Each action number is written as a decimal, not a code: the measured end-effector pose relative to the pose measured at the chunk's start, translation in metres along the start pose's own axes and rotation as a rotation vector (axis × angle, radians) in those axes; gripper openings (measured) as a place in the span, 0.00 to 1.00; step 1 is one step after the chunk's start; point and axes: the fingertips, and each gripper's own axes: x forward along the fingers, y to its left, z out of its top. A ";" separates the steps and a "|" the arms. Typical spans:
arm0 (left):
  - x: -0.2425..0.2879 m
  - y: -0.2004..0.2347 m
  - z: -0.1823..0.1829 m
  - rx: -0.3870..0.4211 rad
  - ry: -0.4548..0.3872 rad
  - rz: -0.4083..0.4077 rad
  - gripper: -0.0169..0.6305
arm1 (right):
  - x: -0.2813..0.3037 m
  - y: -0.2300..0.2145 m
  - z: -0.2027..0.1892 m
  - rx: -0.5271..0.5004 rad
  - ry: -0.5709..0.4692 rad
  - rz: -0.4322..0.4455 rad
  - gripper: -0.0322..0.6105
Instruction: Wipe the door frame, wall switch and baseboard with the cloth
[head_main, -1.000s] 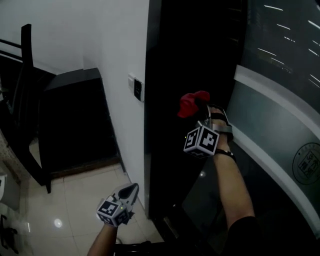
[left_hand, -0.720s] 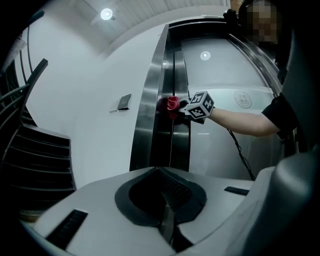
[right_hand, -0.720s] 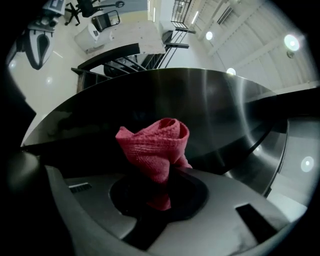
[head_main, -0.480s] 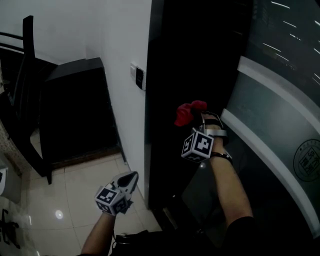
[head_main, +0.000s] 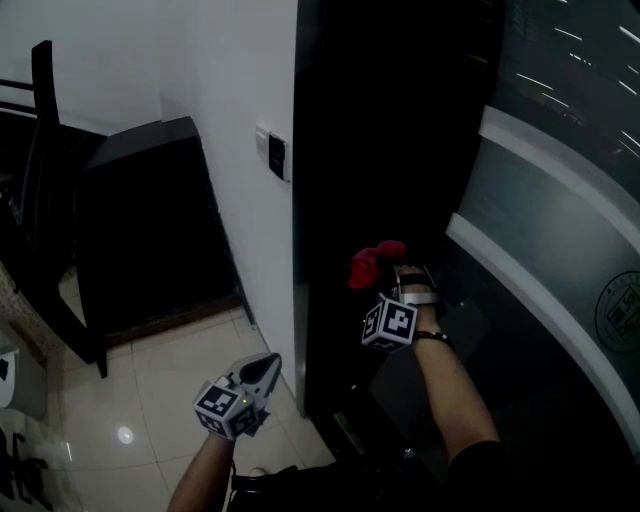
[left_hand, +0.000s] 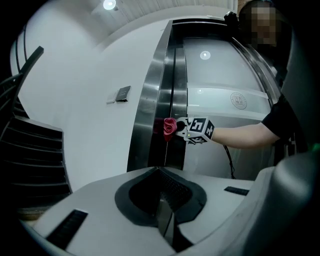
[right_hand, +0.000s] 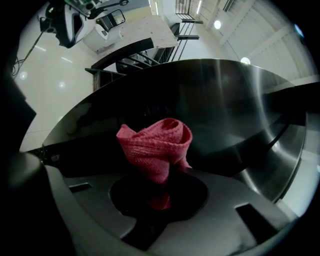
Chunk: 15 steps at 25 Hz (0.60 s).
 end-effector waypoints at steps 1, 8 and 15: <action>-0.002 0.001 -0.001 -0.003 0.004 0.001 0.01 | 0.000 0.004 -0.001 0.008 -0.001 -0.001 0.14; -0.020 0.011 -0.010 -0.017 0.018 0.024 0.01 | 0.000 0.032 -0.001 0.012 -0.020 -0.019 0.14; -0.041 0.034 -0.016 -0.044 0.023 0.079 0.01 | 0.008 0.076 -0.010 0.084 0.010 0.055 0.14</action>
